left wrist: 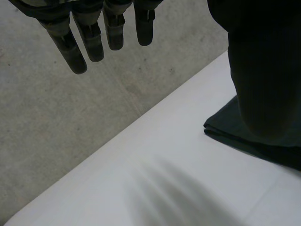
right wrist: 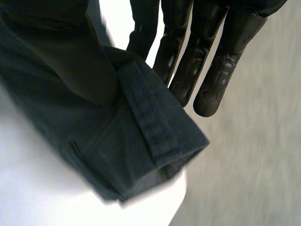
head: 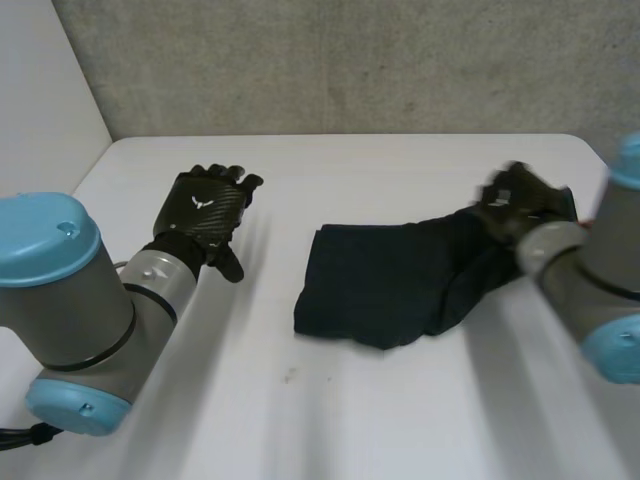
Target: Fold the shorts.
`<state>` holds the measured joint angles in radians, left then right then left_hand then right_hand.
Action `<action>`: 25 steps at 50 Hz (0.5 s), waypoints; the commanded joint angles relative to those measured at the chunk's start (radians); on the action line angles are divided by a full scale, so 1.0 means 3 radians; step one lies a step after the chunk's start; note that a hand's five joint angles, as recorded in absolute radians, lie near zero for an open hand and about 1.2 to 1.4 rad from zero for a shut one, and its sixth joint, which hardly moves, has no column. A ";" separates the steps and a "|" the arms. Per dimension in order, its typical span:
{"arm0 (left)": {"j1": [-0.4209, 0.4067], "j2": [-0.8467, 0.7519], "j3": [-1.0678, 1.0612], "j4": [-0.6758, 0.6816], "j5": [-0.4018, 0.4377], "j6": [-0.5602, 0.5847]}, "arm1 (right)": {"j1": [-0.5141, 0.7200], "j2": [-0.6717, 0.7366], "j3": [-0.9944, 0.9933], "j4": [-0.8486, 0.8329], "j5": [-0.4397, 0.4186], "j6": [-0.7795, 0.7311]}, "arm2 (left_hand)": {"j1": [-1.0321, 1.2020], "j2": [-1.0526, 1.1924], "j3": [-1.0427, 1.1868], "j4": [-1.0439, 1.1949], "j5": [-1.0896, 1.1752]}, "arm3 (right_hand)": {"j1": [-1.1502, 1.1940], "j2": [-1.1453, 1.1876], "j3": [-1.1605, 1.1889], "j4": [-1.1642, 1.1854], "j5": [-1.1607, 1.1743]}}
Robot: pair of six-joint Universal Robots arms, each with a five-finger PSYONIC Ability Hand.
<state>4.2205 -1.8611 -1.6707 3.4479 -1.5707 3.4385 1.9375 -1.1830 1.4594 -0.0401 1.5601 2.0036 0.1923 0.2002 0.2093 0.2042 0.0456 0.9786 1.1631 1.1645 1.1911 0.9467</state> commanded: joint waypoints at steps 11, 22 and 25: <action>0.0024 0.0042 0.0097 0.0145 -0.0010 -0.0013 | 0.1125 0.0763 -0.0385 -0.0040 -0.1396 -0.0098 | 0.0002 -0.0024 -0.0054 -0.0038 -0.0091 | -0.1017 -0.1632 -0.1637 -0.1726 -0.1493; -0.0027 -0.0234 0.0706 0.0114 -0.0031 -0.0156 | 0.0675 0.0104 -0.0452 -0.0035 -0.1089 0.2012 | 0.0022 -0.0005 -0.0035 -0.0018 -0.0071 | -0.2680 -0.3295 -0.3300 -0.3389 -0.3156; -0.0099 -0.0428 0.0976 0.0068 -0.0026 -0.0335 | 0.0511 0.0078 -0.0549 0.0011 -0.1033 0.2739 | 0.0051 0.0025 -0.0005 0.0011 -0.0042 | -0.2680 -0.3295 -0.3300 -0.3389 -0.3156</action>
<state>4.2182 -1.9069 -1.5018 3.4885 -1.5791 3.4072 2.1811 -1.0927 1.3285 -0.0499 1.2139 2.4488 0.1923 0.2002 0.2093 0.2041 0.0456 0.2029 0.2213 0.2089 0.2315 0.0706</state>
